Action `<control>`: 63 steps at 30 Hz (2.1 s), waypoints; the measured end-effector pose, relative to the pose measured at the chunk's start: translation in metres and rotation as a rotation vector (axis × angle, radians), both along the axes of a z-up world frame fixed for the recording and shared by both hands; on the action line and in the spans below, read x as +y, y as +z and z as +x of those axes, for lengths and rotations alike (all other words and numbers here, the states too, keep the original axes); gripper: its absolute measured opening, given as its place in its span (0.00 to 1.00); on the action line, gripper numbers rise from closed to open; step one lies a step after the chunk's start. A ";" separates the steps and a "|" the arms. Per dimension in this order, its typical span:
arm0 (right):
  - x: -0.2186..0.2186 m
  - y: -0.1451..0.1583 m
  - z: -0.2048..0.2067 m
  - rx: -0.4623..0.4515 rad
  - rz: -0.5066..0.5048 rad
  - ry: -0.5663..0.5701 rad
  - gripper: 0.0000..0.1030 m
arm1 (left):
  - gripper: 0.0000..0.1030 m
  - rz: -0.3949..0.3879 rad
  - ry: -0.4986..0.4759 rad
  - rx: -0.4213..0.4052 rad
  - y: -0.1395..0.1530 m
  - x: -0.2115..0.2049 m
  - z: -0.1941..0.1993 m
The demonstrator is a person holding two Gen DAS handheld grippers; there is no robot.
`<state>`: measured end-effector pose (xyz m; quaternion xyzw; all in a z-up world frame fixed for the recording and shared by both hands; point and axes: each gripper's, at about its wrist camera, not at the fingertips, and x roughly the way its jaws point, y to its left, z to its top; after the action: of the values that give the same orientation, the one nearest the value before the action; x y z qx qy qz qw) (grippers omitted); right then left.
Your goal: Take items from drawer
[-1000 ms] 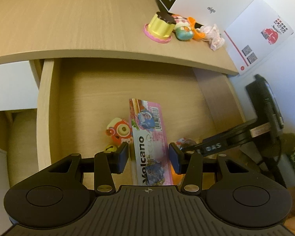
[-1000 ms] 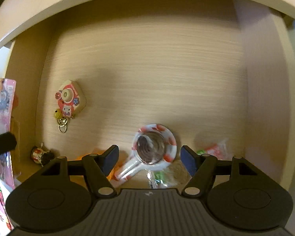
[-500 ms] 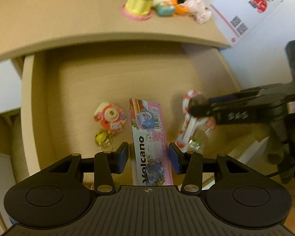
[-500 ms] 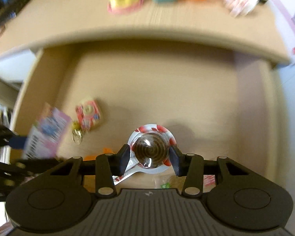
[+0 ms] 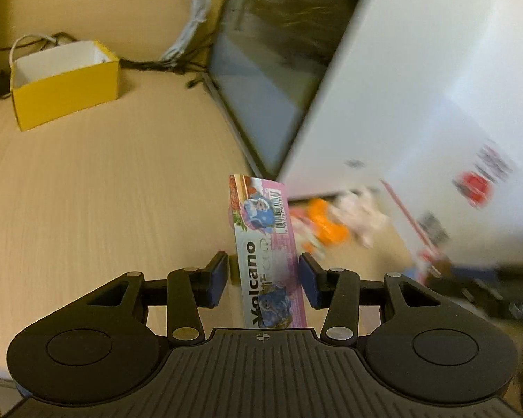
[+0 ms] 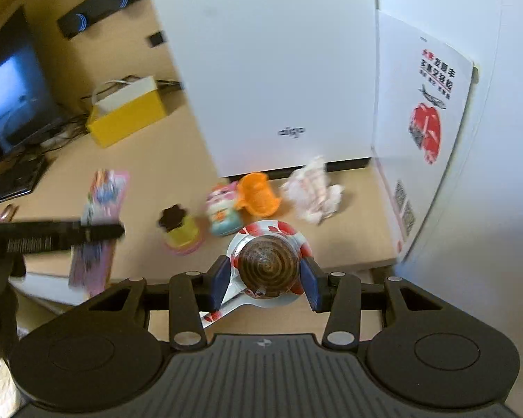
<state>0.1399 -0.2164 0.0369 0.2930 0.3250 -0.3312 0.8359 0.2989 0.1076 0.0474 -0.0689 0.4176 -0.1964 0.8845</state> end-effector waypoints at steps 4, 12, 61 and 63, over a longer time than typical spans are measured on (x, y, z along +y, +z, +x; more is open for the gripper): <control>-0.017 -0.008 0.002 -0.003 0.047 -0.015 0.43 | 0.48 0.002 0.091 0.062 -0.039 0.005 0.041; -0.032 -0.035 -0.005 -0.011 0.115 -0.060 0.43 | 0.48 0.194 0.059 -0.041 -0.069 -0.019 0.051; 0.018 -0.083 0.029 0.142 0.303 0.141 0.69 | 0.47 0.038 0.020 0.220 -0.077 0.026 -0.147; 0.030 -0.099 0.040 0.120 0.448 0.187 0.69 | 0.47 0.033 0.050 0.206 -0.070 0.040 -0.147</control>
<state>0.1799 -0.1859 -0.0620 0.4195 0.4649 -0.1891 0.7564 0.1517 0.1473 -0.0222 -0.0845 0.5075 -0.1592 0.8426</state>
